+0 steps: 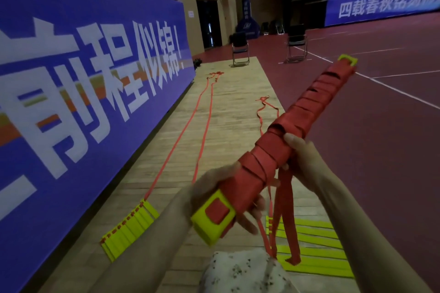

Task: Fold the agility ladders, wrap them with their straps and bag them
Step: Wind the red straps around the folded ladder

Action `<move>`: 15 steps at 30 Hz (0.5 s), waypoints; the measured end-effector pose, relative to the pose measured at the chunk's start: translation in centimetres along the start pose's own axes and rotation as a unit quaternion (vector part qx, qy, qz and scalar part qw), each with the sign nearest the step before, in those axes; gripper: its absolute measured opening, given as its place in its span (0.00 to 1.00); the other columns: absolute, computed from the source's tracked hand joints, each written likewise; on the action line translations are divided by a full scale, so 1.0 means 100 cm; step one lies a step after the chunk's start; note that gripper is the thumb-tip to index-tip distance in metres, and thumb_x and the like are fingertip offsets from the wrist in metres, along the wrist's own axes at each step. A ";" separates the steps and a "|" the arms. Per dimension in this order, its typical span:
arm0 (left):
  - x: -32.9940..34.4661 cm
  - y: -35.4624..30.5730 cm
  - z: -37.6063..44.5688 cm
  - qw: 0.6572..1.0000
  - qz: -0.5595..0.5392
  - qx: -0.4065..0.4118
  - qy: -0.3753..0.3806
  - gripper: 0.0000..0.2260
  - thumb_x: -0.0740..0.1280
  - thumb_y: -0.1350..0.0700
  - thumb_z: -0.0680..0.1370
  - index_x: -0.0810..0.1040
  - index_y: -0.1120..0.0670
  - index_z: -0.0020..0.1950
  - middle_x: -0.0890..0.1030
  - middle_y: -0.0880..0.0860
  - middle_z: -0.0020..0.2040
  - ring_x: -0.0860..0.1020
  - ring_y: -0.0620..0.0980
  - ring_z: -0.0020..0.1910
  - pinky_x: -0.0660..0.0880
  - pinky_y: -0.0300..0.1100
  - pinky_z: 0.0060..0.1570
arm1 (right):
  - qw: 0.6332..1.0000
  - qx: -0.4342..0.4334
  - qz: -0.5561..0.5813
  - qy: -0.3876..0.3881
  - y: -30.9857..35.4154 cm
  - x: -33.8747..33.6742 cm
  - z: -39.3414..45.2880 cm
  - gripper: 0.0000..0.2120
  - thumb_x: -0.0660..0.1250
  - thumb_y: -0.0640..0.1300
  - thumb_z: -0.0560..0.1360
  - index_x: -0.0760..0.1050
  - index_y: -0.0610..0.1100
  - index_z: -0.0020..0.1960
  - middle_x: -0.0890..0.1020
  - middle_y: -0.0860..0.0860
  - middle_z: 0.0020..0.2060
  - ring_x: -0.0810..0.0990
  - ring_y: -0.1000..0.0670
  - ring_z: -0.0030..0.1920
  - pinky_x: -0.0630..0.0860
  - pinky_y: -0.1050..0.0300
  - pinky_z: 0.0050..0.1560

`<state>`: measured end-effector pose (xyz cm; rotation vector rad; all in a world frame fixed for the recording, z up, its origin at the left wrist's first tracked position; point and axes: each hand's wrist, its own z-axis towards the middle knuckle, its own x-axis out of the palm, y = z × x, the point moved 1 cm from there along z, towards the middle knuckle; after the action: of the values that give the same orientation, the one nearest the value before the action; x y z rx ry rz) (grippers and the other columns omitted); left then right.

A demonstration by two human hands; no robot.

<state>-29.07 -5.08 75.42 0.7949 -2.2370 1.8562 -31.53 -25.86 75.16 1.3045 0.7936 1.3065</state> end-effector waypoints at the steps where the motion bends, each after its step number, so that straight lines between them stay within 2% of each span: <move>1: 0.008 -0.002 0.004 1.000 0.004 -0.006 -0.005 0.41 0.75 0.48 0.65 0.64 0.64 0.71 0.79 0.57 0.42 0.80 0.51 0.38 0.79 0.46 0.43 | 0.999 -0.008 -0.039 -0.004 0.001 -0.005 0.001 0.30 0.74 0.66 0.54 0.72 0.39 0.33 0.72 0.48 0.21 0.70 0.53 0.22 0.66 0.60 0.27; 2: 0.011 -0.003 0.009 0.999 0.017 -0.008 -0.031 0.34 0.74 0.53 0.65 0.69 0.63 0.67 0.78 0.55 0.39 0.79 0.49 0.34 0.78 0.42 0.40 | 0.997 -0.014 -0.077 -0.011 0.003 -0.010 0.002 0.28 0.71 0.65 0.58 0.72 0.39 0.32 0.74 0.48 0.22 0.71 0.52 0.23 0.68 0.60 0.28; 4: 0.012 -0.005 0.018 0.990 0.076 0.011 -0.123 0.24 0.71 0.57 0.63 0.76 0.61 0.57 0.78 0.55 0.36 0.77 0.49 0.31 0.76 0.40 0.34 | 0.988 -0.011 -0.155 -0.015 0.007 -0.017 0.000 0.28 0.71 0.64 0.66 0.73 0.39 0.32 0.74 0.46 0.23 0.72 0.52 0.24 0.69 0.60 0.30; 6: 0.007 -0.005 0.025 0.948 0.179 0.040 -0.262 0.19 0.71 0.57 0.59 0.79 0.61 0.48 0.79 0.56 0.34 0.77 0.51 0.29 0.76 0.42 0.33 | 0.976 0.008 -0.218 -0.015 0.009 -0.021 0.000 0.25 0.67 0.59 0.73 0.75 0.37 0.33 0.73 0.46 0.24 0.71 0.55 0.22 0.70 0.61 0.29; 8: 0.004 0.000 0.033 0.876 0.292 0.068 -0.377 0.14 0.72 0.56 0.57 0.81 0.57 0.42 0.80 0.54 0.33 0.78 0.50 0.31 0.78 0.47 0.37 | 0.960 0.020 -0.280 -0.010 0.007 -0.025 0.002 0.21 0.65 0.53 0.77 0.80 0.38 0.35 0.76 0.46 0.25 0.71 0.56 0.21 0.70 0.65 0.26; 10: 0.002 0.006 0.037 0.812 0.370 0.081 -0.445 0.14 0.73 0.54 0.58 0.81 0.53 0.43 0.81 0.51 0.34 0.79 0.50 0.34 0.80 0.51 0.41 | 0.953 0.036 -0.301 0.003 0.000 -0.029 0.003 0.15 0.65 0.47 0.80 0.83 0.39 0.42 0.84 0.44 0.34 0.71 0.55 0.21 0.71 0.64 0.26; 11: 0.003 0.009 0.036 0.783 0.398 0.085 -0.470 0.14 0.73 0.53 0.60 0.81 0.52 0.44 0.80 0.51 0.35 0.79 0.51 0.35 0.79 0.49 0.41 | 0.957 0.053 -0.284 0.010 -0.006 -0.029 0.001 0.12 0.64 0.44 0.80 0.82 0.38 0.46 0.85 0.43 0.39 0.72 0.54 0.22 0.72 0.63 0.26; 13: 0.007 0.012 0.031 0.698 0.486 0.092 -0.518 0.12 0.73 0.54 0.66 0.80 0.50 0.49 0.79 0.49 0.35 0.79 0.53 0.38 0.73 0.42 0.35 | 0.975 0.113 -0.189 0.022 -0.019 -0.023 -0.003 0.11 0.61 0.39 0.81 0.79 0.33 0.53 0.85 0.41 0.44 0.76 0.52 0.25 0.75 0.60 0.28; 15: 0.011 0.014 0.023 0.606 0.564 0.110 -0.550 0.16 0.71 0.53 0.69 0.78 0.47 0.56 0.81 0.50 0.39 0.79 0.55 0.41 0.66 0.41 0.33 | 0.985 0.161 -0.060 0.034 -0.026 -0.009 -0.008 0.12 0.57 0.38 0.82 0.78 0.32 0.54 0.84 0.41 0.47 0.79 0.51 0.29 0.78 0.56 0.33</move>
<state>-30.09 -7.44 74.13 0.6246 -4.0791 2.4934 -31.85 -26.04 72.32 1.4443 1.1499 1.1650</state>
